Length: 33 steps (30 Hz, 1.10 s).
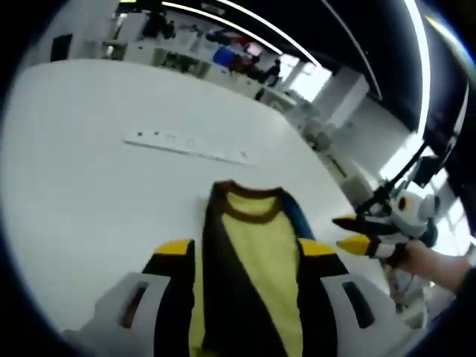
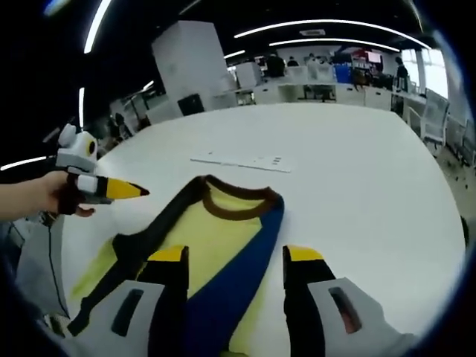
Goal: Fold the garment on the visible template until the final outline fits inside the template.
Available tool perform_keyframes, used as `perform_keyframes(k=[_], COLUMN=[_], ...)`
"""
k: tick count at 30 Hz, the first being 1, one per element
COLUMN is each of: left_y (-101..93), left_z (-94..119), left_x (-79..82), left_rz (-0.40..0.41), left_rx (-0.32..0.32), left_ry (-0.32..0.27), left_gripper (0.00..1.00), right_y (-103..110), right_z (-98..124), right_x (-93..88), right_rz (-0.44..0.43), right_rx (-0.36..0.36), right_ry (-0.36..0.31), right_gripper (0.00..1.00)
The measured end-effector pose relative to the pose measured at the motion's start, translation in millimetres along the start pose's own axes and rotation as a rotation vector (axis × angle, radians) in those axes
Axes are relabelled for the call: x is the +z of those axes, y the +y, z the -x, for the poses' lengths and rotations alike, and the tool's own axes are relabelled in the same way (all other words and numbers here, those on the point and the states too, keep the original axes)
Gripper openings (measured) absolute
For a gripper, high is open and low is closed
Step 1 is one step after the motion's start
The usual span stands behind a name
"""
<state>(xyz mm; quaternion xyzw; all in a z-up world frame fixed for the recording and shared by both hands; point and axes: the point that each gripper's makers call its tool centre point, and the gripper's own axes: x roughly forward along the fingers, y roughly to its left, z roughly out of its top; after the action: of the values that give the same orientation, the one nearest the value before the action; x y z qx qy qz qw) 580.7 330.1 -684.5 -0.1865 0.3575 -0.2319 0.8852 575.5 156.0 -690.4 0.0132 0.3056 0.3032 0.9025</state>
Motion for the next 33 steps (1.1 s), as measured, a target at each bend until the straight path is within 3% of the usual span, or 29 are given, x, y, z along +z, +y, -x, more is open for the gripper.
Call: perform_keyframes(k=[8, 14, 33], left_y=[-14.0, -19.3, -46.6], left_z=[19, 33, 73], left_x=[-3.9, -10.8, -41.7], left_rz=[-0.035, -0.082, -0.161], left_rx=[-0.014, -0.016, -0.038], left_ry=[-0.001, 0.002, 0.0], left_gripper=[0.64, 0.68, 0.89], right_y=[21, 31, 37], right_z=[19, 35, 89], right_x=[3.7, -3.9, -25.2], right_rz=[0.005, 0.012, -0.007], right_rx=[0.04, 0.058, 0.069], right_ry=[-0.021, -0.021, -0.035], right_gripper=[0.62, 0.68, 0.8])
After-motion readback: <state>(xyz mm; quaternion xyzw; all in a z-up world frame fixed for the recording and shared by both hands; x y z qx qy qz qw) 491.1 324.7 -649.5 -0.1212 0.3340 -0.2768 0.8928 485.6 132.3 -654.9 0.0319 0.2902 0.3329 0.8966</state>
